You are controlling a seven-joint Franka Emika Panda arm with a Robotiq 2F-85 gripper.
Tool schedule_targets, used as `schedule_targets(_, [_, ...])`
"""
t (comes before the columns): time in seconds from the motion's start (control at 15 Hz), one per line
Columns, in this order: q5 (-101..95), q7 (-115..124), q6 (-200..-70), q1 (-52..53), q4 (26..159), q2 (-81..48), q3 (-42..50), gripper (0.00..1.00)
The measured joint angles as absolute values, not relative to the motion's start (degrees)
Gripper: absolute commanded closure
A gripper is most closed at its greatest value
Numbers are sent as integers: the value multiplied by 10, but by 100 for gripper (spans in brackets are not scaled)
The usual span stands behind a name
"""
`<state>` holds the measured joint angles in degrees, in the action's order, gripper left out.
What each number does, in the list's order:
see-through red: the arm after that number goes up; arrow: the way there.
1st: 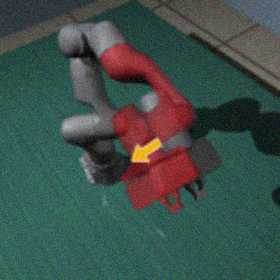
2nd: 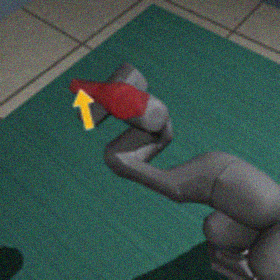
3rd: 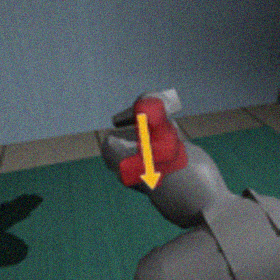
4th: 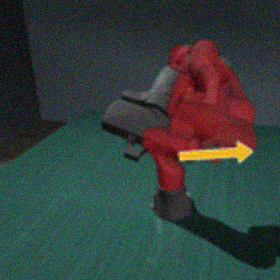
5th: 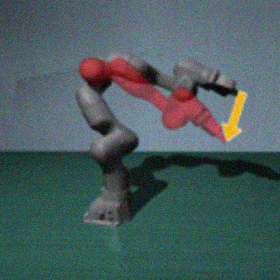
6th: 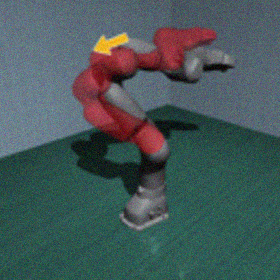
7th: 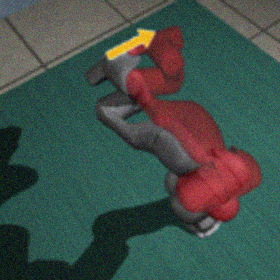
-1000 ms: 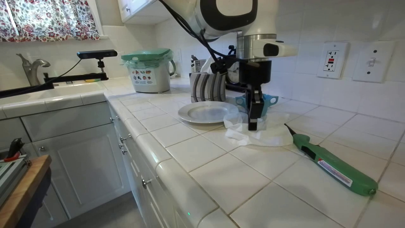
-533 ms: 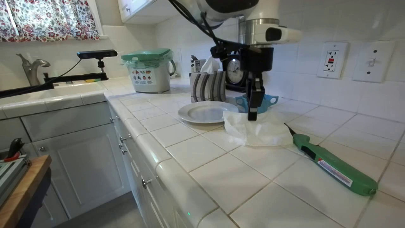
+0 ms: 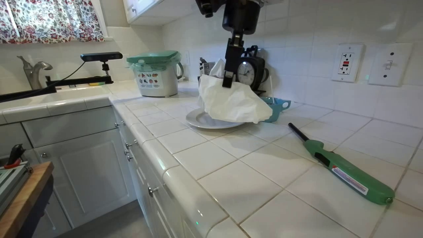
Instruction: Wipe the plate using the tissue
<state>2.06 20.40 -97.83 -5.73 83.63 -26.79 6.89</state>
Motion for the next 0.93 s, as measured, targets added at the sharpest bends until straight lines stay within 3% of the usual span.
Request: schedule_targets(0.93, [20,144,-1122,-12,887,-305,28,100])
